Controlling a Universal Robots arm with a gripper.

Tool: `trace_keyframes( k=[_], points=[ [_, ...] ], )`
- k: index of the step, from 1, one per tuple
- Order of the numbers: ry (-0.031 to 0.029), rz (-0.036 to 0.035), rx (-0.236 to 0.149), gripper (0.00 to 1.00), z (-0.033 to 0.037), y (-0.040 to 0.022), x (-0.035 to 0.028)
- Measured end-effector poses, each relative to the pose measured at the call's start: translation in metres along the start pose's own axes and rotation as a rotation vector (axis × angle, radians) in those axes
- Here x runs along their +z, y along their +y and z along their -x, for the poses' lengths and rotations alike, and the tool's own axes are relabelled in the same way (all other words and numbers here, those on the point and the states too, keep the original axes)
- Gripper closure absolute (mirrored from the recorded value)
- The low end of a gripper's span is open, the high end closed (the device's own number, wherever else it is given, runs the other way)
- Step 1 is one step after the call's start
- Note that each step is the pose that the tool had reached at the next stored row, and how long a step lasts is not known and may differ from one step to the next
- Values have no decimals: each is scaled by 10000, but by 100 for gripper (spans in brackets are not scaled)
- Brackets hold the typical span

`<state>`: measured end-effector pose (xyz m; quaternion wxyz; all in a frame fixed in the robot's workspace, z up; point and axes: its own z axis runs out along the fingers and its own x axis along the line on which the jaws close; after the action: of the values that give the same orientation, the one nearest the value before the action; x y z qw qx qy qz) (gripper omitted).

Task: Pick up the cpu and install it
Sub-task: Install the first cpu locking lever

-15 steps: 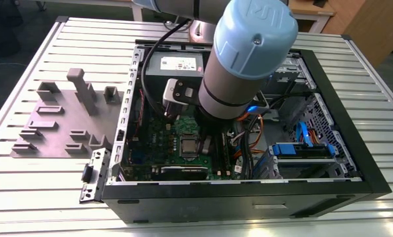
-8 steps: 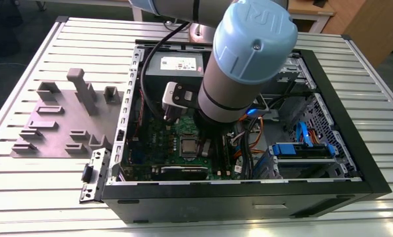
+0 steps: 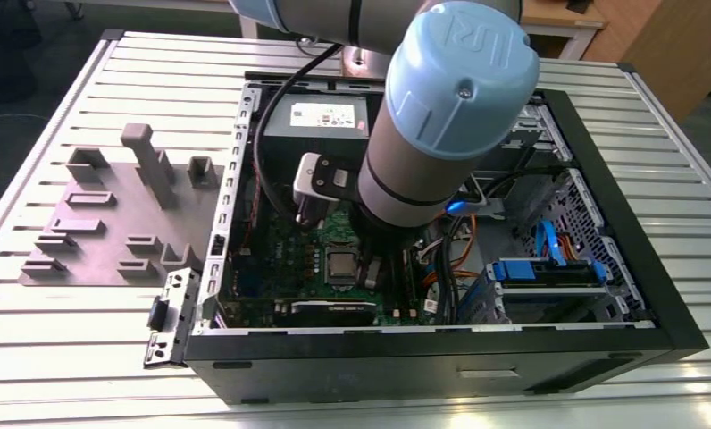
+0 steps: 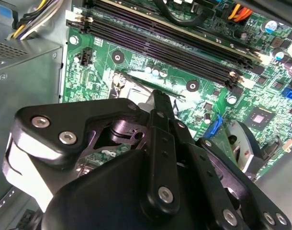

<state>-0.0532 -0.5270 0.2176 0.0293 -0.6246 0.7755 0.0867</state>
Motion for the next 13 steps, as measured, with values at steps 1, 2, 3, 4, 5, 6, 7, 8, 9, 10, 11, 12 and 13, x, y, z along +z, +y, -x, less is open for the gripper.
trace_keyframes(
  k=[1, 2, 3, 4, 5, 6, 7, 8, 9, 10, 11, 12, 13],
  points=[
    [0, -1, 0, 90, -1, -1, 8],
    [2, -1, -1, 90, -3, -2, 17],
    [3, 0, 0, 90, -5, -3, 26],
    [4, 0, -1, 90, -6, -4, 34],
    [3, 0, -1, 90, -7, -5, 40],
    [3, -1, -1, 90, -8, -5, 46],
    [4, -1, -1, 90, -9, -6, 52],
    [3, -1, 0, 90, -10, -7, 59],
    [4, -1, -1, 90, -11, -7, 64],
    [4, -1, 0, 90, -13, -8, 69],
    [4, 0, 0, 90, -15, -9, 72],
    [3, 0, -1, 90, -18, -10, 77],
    [3, 0, 0, 90, -20, -10, 80]
  ],
)
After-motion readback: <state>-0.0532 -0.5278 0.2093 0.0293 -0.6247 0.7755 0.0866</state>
